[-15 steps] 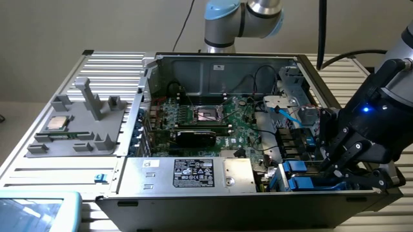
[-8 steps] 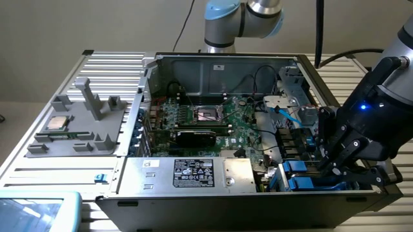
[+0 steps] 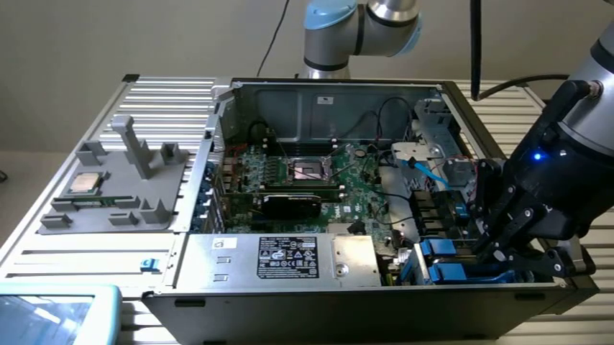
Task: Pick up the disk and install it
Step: 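Insert the first disk wire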
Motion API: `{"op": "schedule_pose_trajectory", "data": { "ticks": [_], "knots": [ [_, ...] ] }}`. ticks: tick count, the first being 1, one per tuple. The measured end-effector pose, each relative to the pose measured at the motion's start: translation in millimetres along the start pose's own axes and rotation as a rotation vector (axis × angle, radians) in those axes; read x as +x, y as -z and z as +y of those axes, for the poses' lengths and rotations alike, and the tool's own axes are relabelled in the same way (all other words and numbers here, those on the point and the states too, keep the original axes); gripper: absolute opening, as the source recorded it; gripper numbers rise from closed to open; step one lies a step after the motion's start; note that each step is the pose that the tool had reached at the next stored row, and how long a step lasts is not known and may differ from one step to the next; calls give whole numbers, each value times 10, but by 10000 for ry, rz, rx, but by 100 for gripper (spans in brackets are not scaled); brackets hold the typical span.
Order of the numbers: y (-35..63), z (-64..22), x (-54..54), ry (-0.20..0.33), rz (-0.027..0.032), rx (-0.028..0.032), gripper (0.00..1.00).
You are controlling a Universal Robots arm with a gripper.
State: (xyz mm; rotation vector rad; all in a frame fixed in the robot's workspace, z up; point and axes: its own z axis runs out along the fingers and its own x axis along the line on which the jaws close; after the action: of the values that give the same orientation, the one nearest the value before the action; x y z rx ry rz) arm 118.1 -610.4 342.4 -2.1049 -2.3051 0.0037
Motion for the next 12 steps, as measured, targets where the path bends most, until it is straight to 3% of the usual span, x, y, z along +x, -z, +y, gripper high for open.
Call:
{"op": "schedule_pose_trajectory", "data": {
  "ticks": [12],
  "knots": [
    [0, 0, 0, -11, -9, 1, 17]
  ]
}}
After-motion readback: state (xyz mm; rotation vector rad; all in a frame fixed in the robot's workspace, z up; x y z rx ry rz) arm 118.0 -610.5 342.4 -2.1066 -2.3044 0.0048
